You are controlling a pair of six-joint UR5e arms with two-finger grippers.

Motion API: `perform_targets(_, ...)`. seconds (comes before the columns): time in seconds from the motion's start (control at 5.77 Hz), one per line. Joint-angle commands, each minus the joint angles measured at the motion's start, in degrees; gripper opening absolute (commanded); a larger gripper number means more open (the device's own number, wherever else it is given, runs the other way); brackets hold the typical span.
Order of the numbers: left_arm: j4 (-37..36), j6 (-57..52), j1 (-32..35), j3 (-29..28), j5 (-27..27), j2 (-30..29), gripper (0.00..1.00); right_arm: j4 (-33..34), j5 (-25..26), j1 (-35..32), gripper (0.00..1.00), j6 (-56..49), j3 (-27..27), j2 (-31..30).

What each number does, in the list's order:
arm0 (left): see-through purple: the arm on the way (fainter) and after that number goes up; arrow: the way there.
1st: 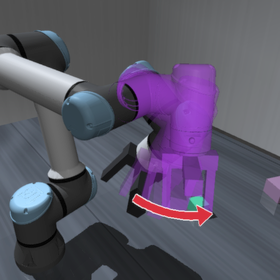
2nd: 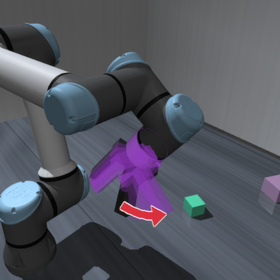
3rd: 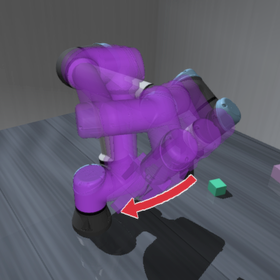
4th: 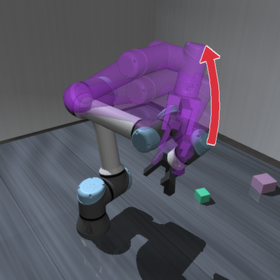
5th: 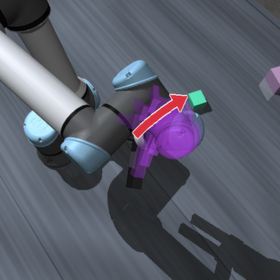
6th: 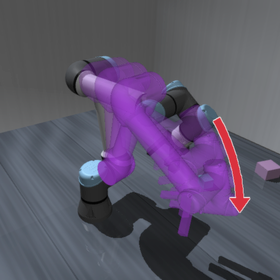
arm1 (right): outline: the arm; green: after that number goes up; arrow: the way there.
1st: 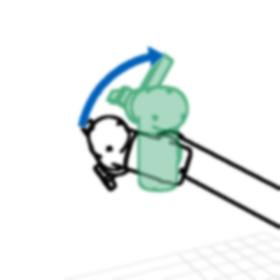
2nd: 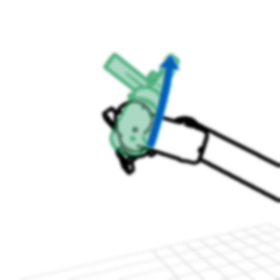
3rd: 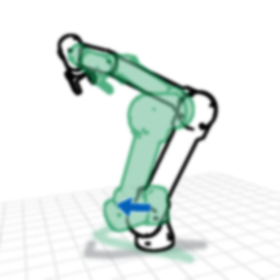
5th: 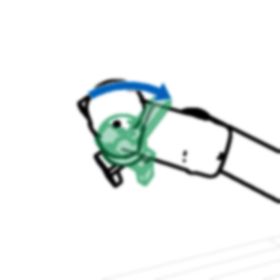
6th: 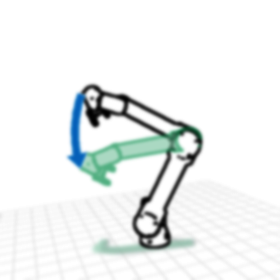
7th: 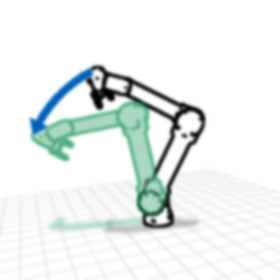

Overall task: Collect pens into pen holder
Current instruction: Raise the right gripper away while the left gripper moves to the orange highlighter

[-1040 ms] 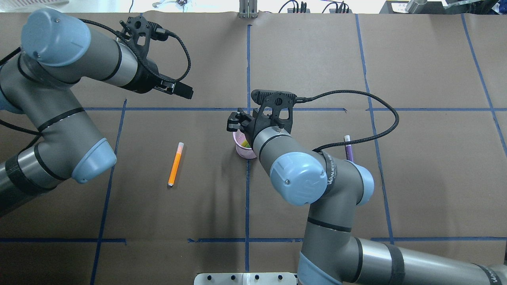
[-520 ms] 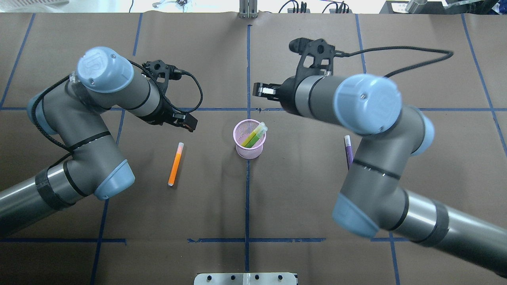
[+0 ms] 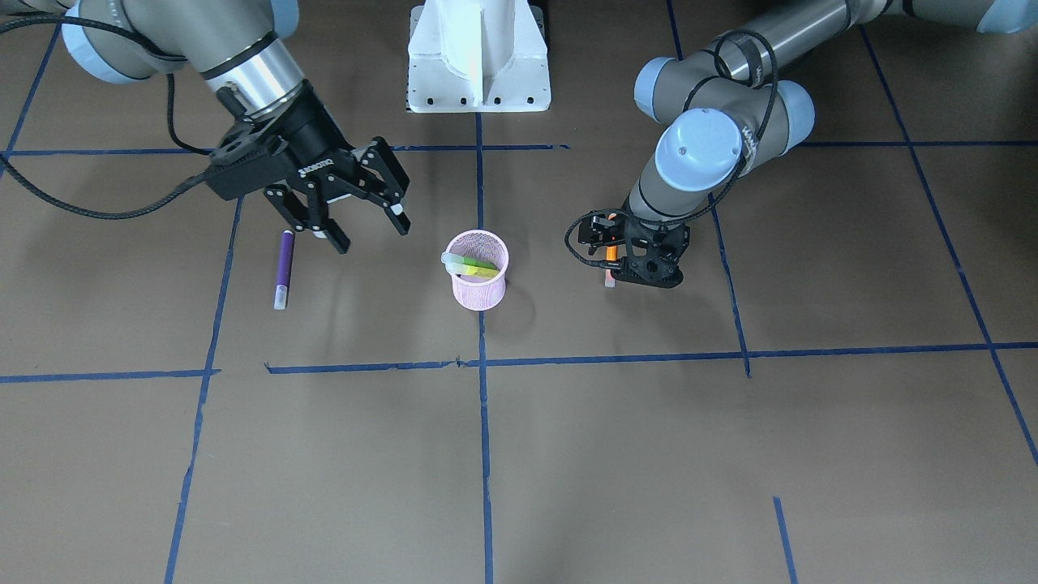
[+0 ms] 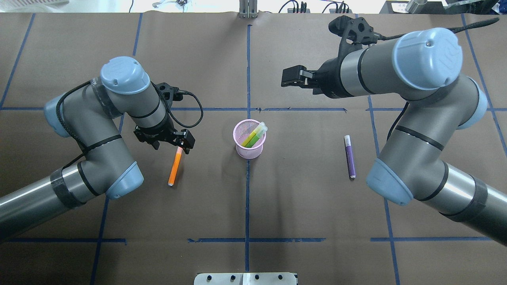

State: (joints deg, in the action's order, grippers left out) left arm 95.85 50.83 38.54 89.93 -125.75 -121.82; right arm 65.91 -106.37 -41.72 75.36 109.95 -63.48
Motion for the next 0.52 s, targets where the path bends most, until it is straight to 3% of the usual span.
perform_targets(0.0, -0.4, -0.1, -0.2, -4.6, -2.5, -2.9, 0.94, -0.4, -0.6, -0.2, 1.00, 0.0, 0.9, -2.4)
perform_targets(0.35, -2.7, -5.9, -0.3, -6.0, -2.4, -3.9, 0.85, -0.5, -0.4, -0.1, 1.00, -0.1, 0.8, -2.6)
